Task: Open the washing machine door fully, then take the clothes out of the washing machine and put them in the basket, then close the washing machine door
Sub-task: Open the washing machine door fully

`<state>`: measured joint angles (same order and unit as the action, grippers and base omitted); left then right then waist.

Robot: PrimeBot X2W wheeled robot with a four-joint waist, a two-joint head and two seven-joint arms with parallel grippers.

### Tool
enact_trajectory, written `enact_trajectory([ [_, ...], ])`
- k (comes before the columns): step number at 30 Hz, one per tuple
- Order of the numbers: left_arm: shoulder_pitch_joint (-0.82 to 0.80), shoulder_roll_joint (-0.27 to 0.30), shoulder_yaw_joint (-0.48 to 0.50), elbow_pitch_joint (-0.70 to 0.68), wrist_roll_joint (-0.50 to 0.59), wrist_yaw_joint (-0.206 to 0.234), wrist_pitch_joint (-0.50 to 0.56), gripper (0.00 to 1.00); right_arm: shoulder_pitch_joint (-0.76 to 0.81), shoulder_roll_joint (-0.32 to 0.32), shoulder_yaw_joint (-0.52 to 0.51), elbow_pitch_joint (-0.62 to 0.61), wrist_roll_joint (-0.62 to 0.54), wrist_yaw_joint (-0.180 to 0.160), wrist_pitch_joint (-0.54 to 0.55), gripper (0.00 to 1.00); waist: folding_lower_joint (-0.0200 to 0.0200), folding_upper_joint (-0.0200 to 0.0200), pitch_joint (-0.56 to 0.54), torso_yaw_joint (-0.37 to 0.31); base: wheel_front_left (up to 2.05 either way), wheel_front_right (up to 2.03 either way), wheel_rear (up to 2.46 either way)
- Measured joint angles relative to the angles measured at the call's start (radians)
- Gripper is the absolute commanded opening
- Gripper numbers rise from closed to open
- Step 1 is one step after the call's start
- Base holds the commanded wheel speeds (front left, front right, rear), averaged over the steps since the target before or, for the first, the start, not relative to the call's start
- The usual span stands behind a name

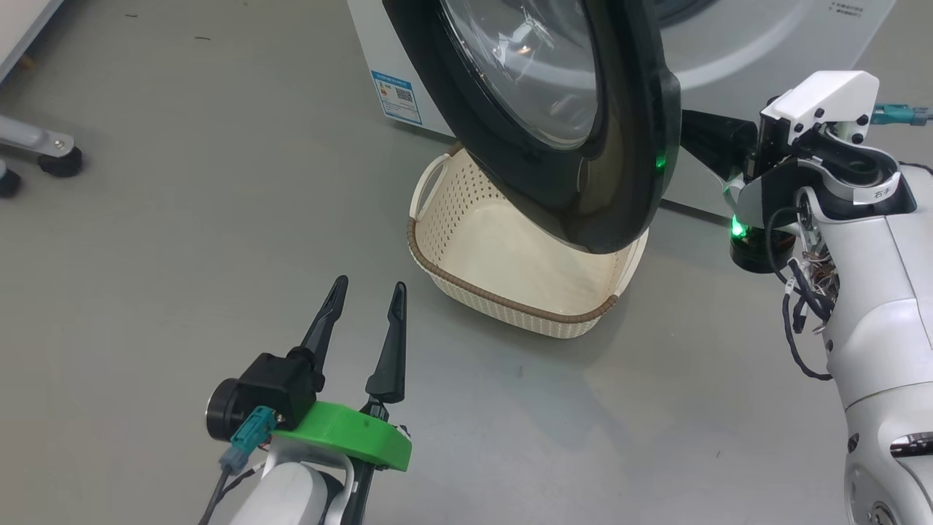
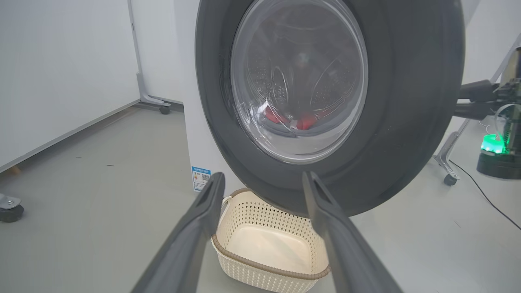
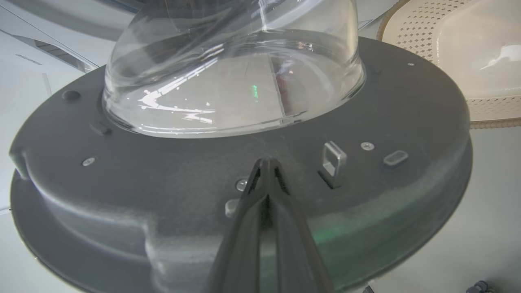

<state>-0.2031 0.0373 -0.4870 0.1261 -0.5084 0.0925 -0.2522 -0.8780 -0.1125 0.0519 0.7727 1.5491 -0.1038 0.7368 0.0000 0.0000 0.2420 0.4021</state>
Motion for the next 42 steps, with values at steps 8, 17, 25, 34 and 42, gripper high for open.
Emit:
enact_trajectory([
  [8, 0.005, 0.000, -0.004, -0.001, 0.000, 0.000, 0.000, 1.00, 0.012, 0.014, 0.022, -0.006, 0.011, 0.005, 0.028, 0.00, 0.0000, 0.0000, -0.003, 0.001, 0.00, 0.00, 0.00],
  [17, 0.008, 0.000, -0.004, -0.007, 0.000, 0.000, 0.000, 1.00, 0.026, 0.027, 0.055, -0.029, 0.036, 0.005, 0.069, 0.00, 0.0000, 0.0000, -0.002, 0.009, 0.00, 0.00, 0.00],
  [25, 0.008, 0.000, -0.004, -0.007, 0.000, 0.000, 0.000, 1.00, 0.028, 0.035, 0.108, -0.058, 0.043, 0.005, 0.098, 0.00, 0.0000, 0.0000, -0.001, 0.013, 0.00, 0.00, 0.00],
  [34, 0.008, 0.000, -0.004, -0.010, 0.000, 0.000, 0.000, 1.00, 0.058, 0.037, 0.136, -0.071, 0.060, 0.004, 0.113, 0.00, 0.0000, 0.0000, 0.000, 0.015, 0.00, 0.00, 0.00],
  [42, 0.008, 0.000, -0.006, -0.011, 0.000, 0.000, 0.000, 1.00, 0.068, 0.036, 0.186, -0.106, 0.132, 0.001, 0.131, 0.00, 0.0000, 0.0000, 0.002, 0.018, 0.00, 0.00, 0.00],
])
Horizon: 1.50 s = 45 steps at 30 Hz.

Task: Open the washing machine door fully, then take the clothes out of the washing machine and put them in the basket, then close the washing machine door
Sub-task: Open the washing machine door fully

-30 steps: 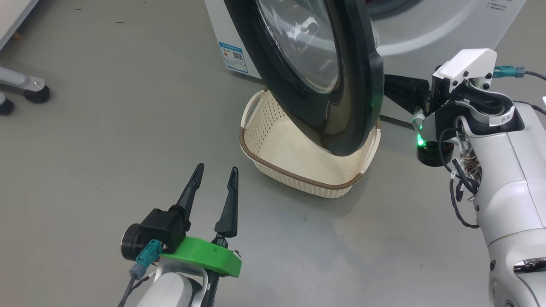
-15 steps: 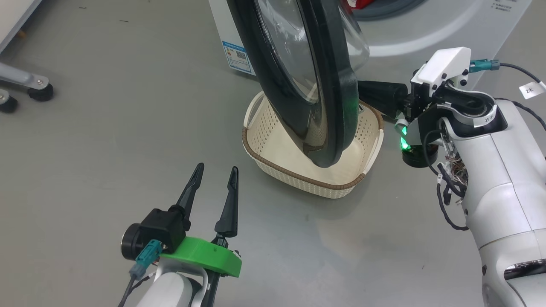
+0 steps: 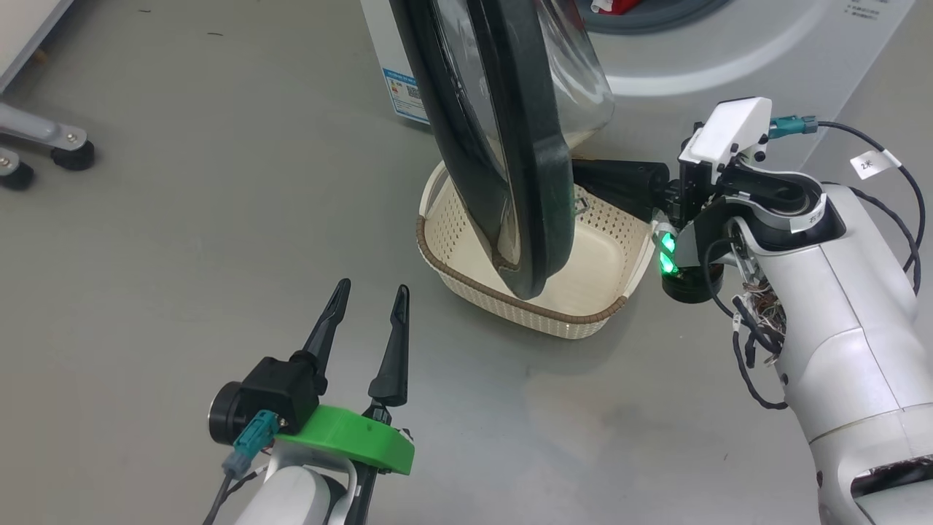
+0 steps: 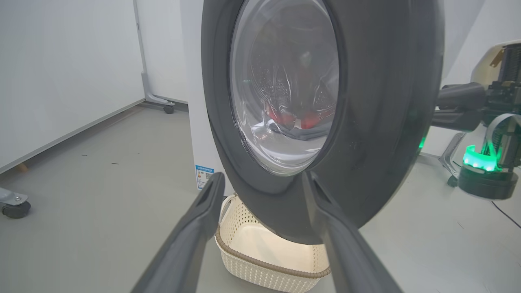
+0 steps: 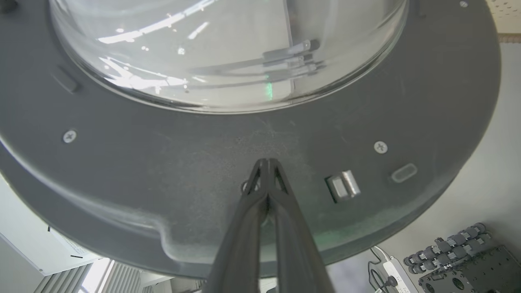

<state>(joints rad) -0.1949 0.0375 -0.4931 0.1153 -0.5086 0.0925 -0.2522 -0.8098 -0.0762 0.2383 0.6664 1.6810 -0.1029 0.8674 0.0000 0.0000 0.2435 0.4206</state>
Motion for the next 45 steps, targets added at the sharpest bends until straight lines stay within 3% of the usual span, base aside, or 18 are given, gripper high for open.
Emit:
enact_trajectory([
  [17, 0.000, 0.000, 0.003, 0.000, 0.013, 0.000, 0.000, 1.00, 0.023, 0.001, 0.130, -0.079, 0.102, -0.014, -0.005, 0.00, 0.0000, 0.0000, -0.001, 0.010, 0.00, 0.00, 0.00],
  [22, 0.000, 0.000, 0.037, 0.002, 0.020, 0.001, 0.000, 1.00, 0.038, 0.009, 0.130, -0.084, 0.096, -0.011, -0.063, 0.00, 0.0000, 0.0000, -0.015, -0.005, 0.00, 0.00, 0.00],
  [25, 0.001, 0.000, 0.069, 0.006, 0.030, 0.001, 0.000, 1.00, 0.045, 0.009, 0.139, -0.093, 0.077, 0.016, -0.092, 0.00, 0.0000, 0.0000, -0.026, -0.021, 0.00, 0.00, 0.00],
  [30, 0.001, 0.000, 0.108, 0.013, 0.040, 0.001, 0.000, 1.00, 0.057, 0.004, 0.169, -0.109, -0.056, 0.096, -0.179, 0.00, 0.0000, 0.0000, -0.046, -0.058, 0.00, 0.00, 0.00],
  [36, 0.014, 0.000, 0.154, 0.033, 0.049, 0.000, 0.000, 1.00, 0.095, -0.083, 0.220, -0.127, -0.243, 0.205, -0.321, 0.00, 0.0000, 0.0000, -0.077, -0.114, 0.00, 0.00, 0.00],
  [45, 0.061, 0.000, 0.230, 0.052, 0.070, -0.019, 0.000, 1.00, 0.184, -0.200, 0.280, -0.184, -0.522, 0.219, -0.589, 0.00, 0.0000, 0.0000, -0.134, -0.228, 0.00, 0.00, 0.00],
])
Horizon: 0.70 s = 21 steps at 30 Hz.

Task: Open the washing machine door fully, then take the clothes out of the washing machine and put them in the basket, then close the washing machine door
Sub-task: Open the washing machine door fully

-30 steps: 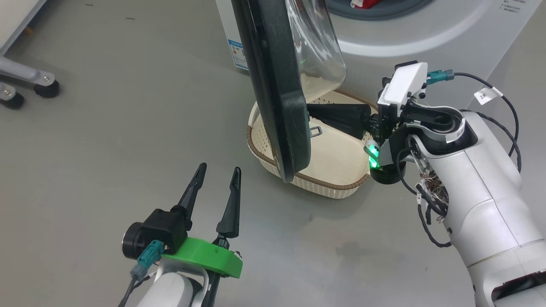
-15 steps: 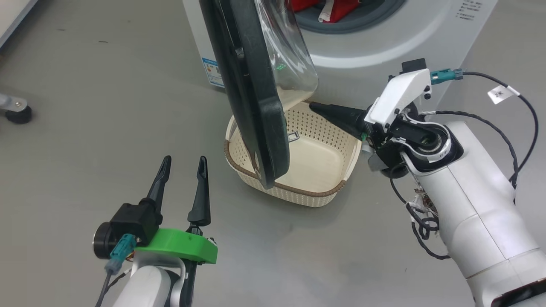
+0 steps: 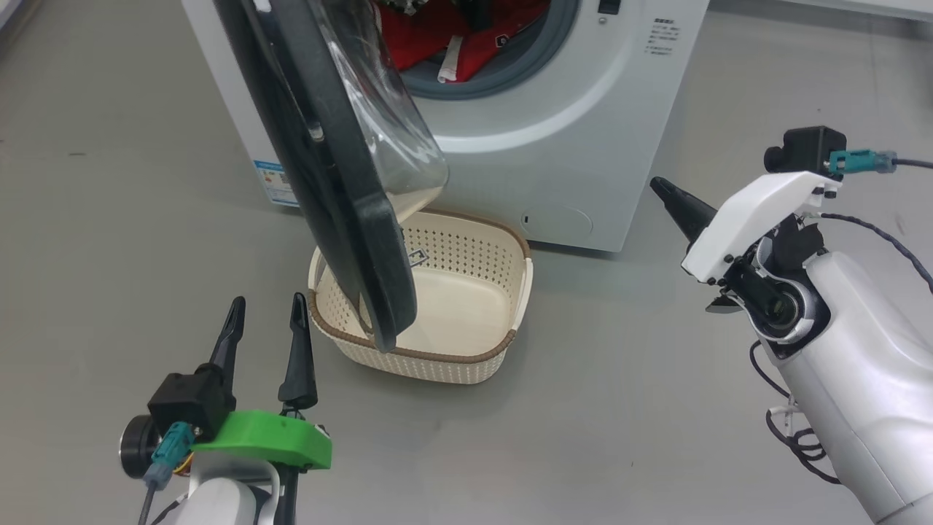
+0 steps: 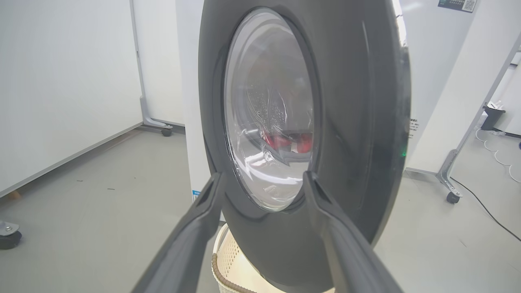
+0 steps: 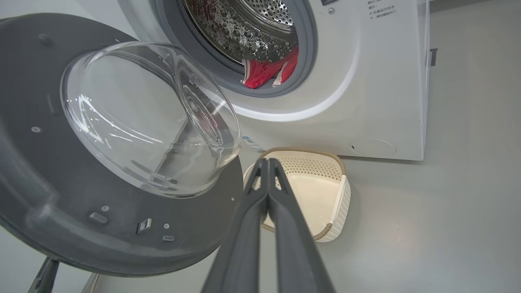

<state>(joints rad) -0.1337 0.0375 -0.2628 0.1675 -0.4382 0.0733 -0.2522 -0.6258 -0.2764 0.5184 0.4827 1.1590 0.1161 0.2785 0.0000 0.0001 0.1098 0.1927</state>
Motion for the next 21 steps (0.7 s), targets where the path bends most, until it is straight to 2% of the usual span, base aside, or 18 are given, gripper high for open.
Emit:
enact_trajectory([
  [11, 0.052, 0.003, 0.055, 0.026, 0.028, -0.036, 0.000, 1.00, 0.150, -0.060, 0.022, -0.048, -0.185, 0.000, -0.283, 0.00, 0.0000, 0.0000, -0.060, -0.119, 0.00, 0.00, 0.00],
  [16, 0.078, 0.003, 0.085, 0.030, 0.028, -0.045, 0.000, 1.00, 0.217, -0.083, 0.013, -0.062, -0.235, 0.000, -0.399, 0.00, 0.0000, 0.0000, -0.088, -0.158, 0.00, 0.00, 0.00],
  [21, 0.085, 0.004, 0.113, 0.027, 0.031, -0.053, 0.000, 1.00, 0.283, -0.107, 0.002, -0.074, -0.275, -0.017, -0.489, 0.00, 0.0000, 0.0000, -0.105, -0.191, 0.00, 0.00, 0.00],
])
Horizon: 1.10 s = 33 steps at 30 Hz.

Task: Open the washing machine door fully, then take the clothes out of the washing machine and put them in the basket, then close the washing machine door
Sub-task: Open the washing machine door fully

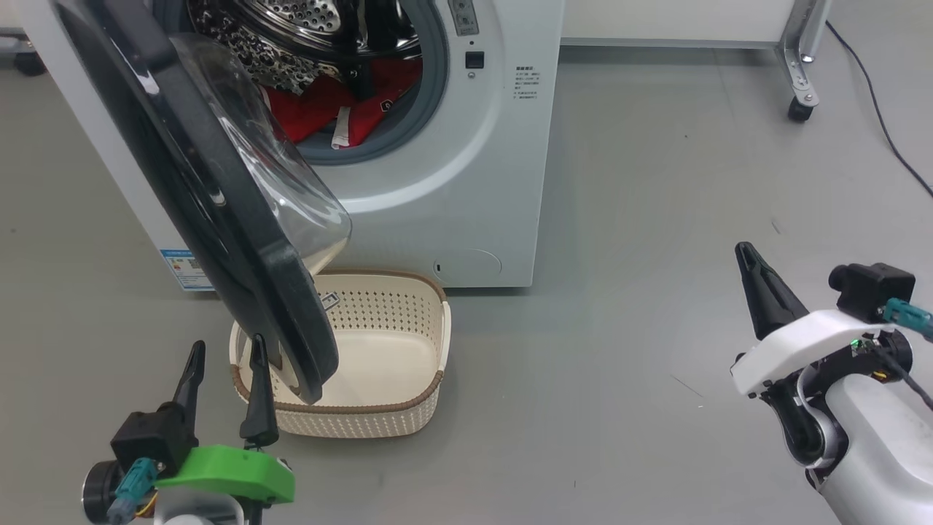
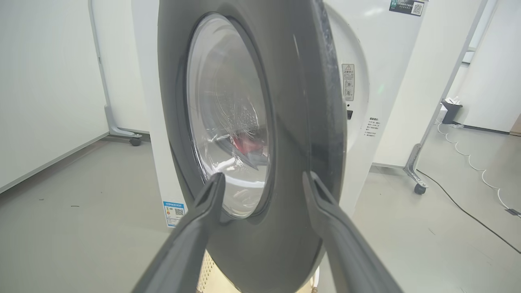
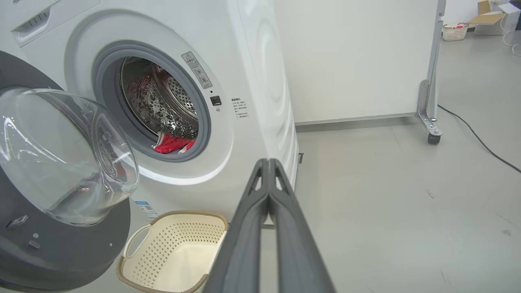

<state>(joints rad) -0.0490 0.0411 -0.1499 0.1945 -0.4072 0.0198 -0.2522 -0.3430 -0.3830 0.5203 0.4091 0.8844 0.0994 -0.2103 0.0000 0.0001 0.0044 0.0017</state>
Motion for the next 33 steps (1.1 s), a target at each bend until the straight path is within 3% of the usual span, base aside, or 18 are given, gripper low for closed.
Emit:
enact_trajectory([
  [10, 0.008, 0.000, 0.027, -0.001, 0.007, -0.017, 0.000, 1.00, 0.085, -0.025, -0.022, -0.023, -0.091, -0.060, -0.042, 0.01, 0.0000, 0.0000, -0.008, -0.032, 0.00, 0.00, 0.00],
  [11, 0.008, 0.000, 0.033, -0.002, 0.007, -0.017, 0.000, 1.00, 0.088, -0.022, -0.022, -0.027, -0.095, -0.065, -0.042, 0.13, 0.0000, 0.0000, -0.008, -0.035, 0.00, 0.00, 0.00],
  [13, 0.008, 0.000, 0.036, -0.001, 0.010, -0.022, 0.000, 1.00, 0.101, -0.017, -0.030, -0.040, -0.103, -0.079, -0.042, 0.47, 0.0000, 0.0000, -0.009, -0.040, 0.00, 0.00, 0.00],
  [14, 0.008, 0.000, 0.036, -0.001, 0.012, -0.025, 0.000, 1.00, 0.111, -0.016, -0.035, -0.044, -0.113, -0.087, -0.042, 1.00, 0.0000, 0.0000, -0.008, -0.042, 0.00, 0.00, 0.00],
  [23, 0.009, 0.000, 0.049, -0.001, 0.015, -0.027, 0.000, 1.00, 0.152, 0.017, -0.132, -0.150, -0.184, -0.126, -0.042, 1.00, 0.0000, 0.0000, 0.002, -0.047, 0.00, 0.00, 0.00],
  [33, 0.009, -0.001, 0.054, 0.000, 0.023, -0.036, 0.000, 1.00, 0.227, 0.057, -0.194, -0.233, -0.258, -0.138, -0.042, 1.00, 0.0000, 0.0000, 0.016, -0.041, 0.00, 0.00, 0.00],
])
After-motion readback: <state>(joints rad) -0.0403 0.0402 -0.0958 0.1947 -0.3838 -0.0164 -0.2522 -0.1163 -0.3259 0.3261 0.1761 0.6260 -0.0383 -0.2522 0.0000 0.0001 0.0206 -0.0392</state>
